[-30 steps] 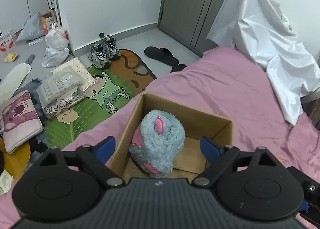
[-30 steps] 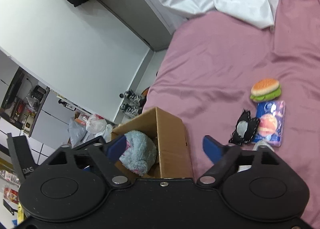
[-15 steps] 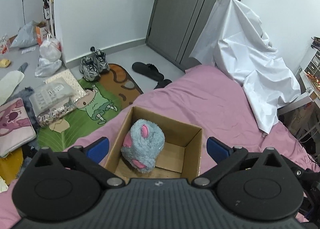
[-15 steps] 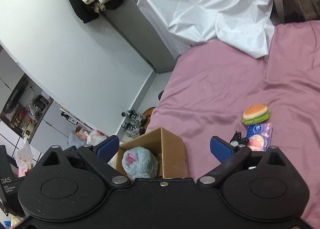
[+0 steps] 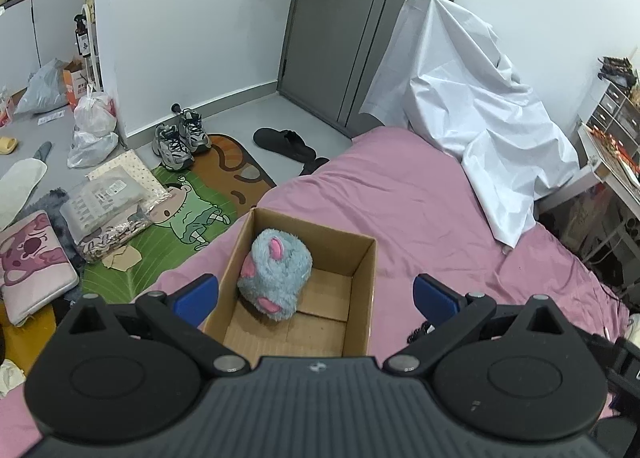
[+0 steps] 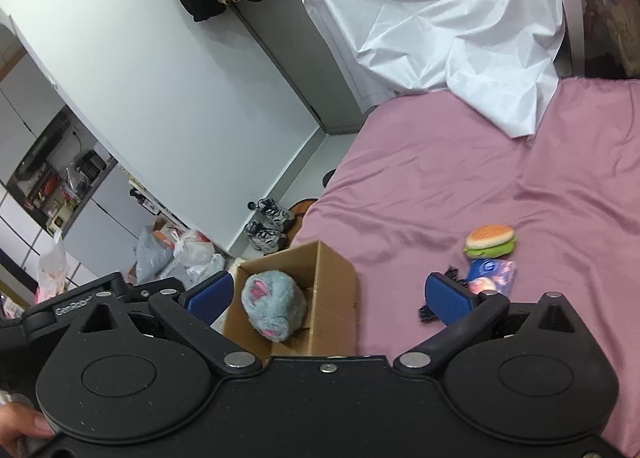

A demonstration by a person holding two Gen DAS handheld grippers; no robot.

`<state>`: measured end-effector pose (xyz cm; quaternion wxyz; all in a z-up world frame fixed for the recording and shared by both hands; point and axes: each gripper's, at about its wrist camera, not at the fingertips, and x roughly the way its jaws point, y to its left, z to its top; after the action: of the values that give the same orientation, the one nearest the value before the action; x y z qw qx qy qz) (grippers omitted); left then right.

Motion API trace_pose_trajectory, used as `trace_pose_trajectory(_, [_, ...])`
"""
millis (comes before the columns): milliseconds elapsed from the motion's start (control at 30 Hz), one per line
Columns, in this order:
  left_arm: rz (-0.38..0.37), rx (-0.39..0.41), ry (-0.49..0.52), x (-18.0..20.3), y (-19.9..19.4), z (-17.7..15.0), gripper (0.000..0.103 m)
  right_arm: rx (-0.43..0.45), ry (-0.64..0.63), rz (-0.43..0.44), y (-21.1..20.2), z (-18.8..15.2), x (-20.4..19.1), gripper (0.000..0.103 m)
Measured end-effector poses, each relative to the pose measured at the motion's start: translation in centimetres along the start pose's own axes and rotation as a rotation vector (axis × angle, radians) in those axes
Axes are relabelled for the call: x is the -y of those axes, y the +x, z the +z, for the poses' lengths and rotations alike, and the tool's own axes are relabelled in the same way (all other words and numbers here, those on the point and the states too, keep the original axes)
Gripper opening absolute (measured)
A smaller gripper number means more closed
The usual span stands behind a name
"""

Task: Organize soft objects
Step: 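Open the left gripper to drop the plush into the box, then move the left gripper back to the blue denim cloth and grasp it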

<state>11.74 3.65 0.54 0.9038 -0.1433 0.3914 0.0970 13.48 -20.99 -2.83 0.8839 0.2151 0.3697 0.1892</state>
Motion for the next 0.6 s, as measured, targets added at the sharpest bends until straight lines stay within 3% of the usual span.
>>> trace_pose_trajectory(467, [-0.003,0.009,0.049,2.6,-3.2,-2.2,0.103,0.017,-0.046,-0.038,-4.5,0.4,3.3,0.103])
trace_pose_trajectory(600, [-0.022,0.005,0.070,3.9,-4.2,-3.3,0.103,-0.027,-0.017,-0.018,-5.6,0.5,4.9,0.103])
